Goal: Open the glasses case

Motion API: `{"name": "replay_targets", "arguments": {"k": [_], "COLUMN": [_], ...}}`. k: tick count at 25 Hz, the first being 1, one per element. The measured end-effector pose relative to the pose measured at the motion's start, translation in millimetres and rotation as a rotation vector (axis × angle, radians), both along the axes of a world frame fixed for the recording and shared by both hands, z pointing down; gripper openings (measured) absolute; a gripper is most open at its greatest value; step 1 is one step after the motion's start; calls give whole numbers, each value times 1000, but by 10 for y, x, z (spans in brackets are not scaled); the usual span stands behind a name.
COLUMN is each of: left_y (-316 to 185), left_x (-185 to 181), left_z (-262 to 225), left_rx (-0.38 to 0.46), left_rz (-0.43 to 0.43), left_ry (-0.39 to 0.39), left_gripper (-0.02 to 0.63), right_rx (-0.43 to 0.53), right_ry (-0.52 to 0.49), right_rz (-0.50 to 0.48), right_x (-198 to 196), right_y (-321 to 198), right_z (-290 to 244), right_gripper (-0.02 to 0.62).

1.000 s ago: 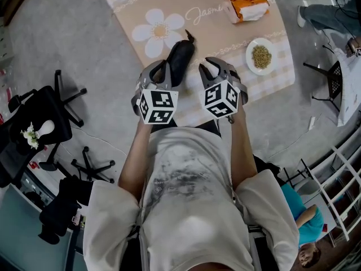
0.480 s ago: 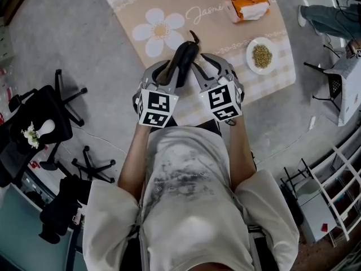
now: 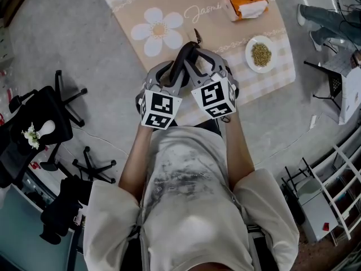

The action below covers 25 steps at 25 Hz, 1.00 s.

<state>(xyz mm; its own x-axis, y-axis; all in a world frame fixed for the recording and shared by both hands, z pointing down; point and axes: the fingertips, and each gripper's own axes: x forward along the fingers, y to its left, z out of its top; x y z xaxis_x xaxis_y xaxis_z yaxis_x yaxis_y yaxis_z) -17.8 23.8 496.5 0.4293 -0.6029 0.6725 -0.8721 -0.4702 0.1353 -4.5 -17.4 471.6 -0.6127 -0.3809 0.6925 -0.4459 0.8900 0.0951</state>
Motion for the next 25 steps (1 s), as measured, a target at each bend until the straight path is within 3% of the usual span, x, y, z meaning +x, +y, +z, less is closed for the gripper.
{"name": "replay_targets", "arguments": {"k": [4,11,20,25], "left_y": [16,26,7,9], "left_x": [34,98,-27,-61], "left_z": [5,20,92,111], "left_rx": [-1,-33,-73,-75], "left_rz": [-3,20,-21,-50], "left_ry": [-2,-6,-3,-29], "left_gripper": [127,169,204,216], "right_rx": [9,-13,-28,2], "right_ry": [36,5,1,56], "right_rz": [-5,2,-2,-12], "right_x": [7,32,52,73], "right_y": [-4,-6,18,44], "right_z": [78,87,108,116], "right_gripper": [153,153,153,153]}}
